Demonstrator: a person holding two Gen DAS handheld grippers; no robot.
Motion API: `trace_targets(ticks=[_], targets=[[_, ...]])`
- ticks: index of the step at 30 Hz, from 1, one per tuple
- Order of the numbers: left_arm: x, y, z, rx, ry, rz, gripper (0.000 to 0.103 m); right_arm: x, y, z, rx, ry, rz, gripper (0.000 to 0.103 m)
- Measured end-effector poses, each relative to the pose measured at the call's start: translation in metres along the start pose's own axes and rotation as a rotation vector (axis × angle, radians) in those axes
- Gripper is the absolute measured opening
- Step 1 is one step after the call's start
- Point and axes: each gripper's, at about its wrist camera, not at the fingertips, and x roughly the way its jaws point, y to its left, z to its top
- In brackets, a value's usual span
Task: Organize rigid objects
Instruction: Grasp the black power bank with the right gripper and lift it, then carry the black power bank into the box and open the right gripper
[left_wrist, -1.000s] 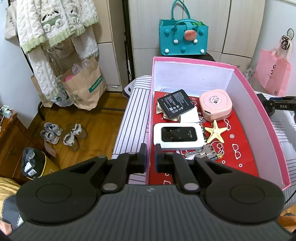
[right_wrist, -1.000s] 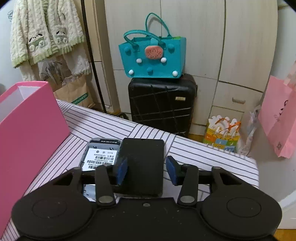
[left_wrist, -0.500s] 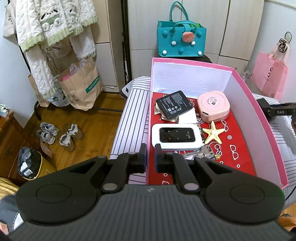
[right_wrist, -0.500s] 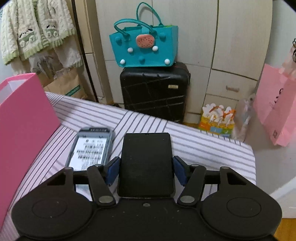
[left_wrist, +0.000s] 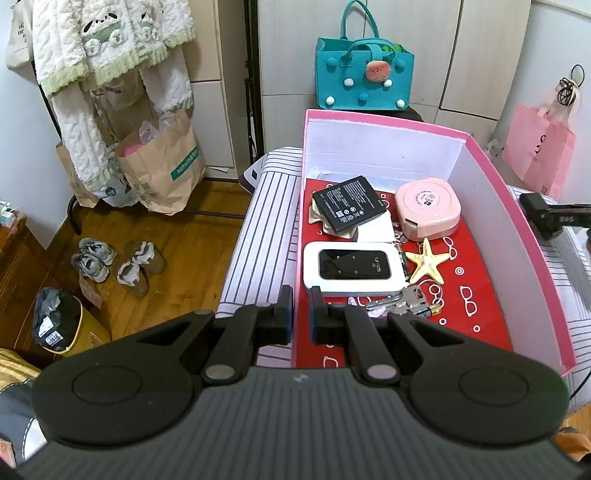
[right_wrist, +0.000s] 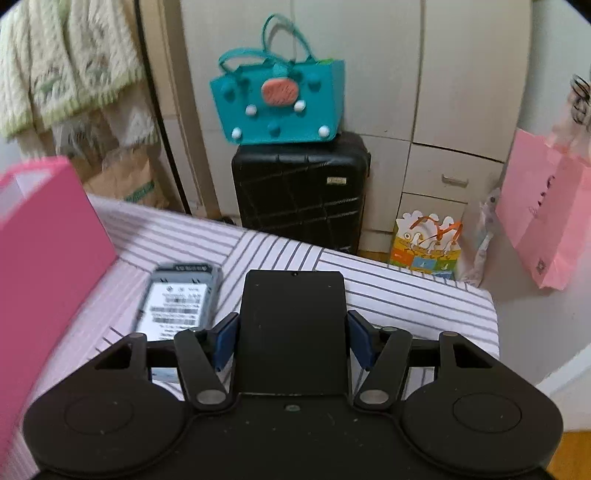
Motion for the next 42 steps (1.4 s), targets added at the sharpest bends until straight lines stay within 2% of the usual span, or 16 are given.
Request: trace_targets(ticks=[6,10,15,19,23,30,36,42], targets=[[-0.001,0.001,-0.002,0.012,-0.003,-0.008,0.007,-0.044,0.01,0.003,0.026,-0.052,0.073,0.066],[-0.001,0.003,-0.002,0.003,-0.006,-0.017,0.007,-0.074,0.038,0.015,-0.003,-0.09,0.19,0.066],[-0.001,0.005,-0.003,-0.002,-0.01,-0.03,0.007,-0.112,0.09,0.034,-0.1,-0.144,0.349,0.066],[-0.001,0.006,-0.001,0.002,-0.006,-0.037,0.007,-0.122,0.134,0.042,-0.177,-0.125,0.481,0.066],[0.0,0.006,-0.002,0.011,-0.008,-0.042,0.007,-0.115,0.176,0.042,-0.252,-0.062,0.561,0.066],[-0.002,0.008,-0.003,0.013,-0.018,-0.06,0.007,-0.081,0.226,0.039,-0.314,0.075,0.593,0.066],[-0.002,0.01,-0.004,0.021,-0.022,-0.072,0.007,-0.056,0.266,0.037,-0.403,0.162,0.541,0.066],[-0.003,0.009,-0.002,0.046,-0.017,-0.069,0.007,-0.026,0.284,0.038,-0.428,0.271,0.492,0.066]])
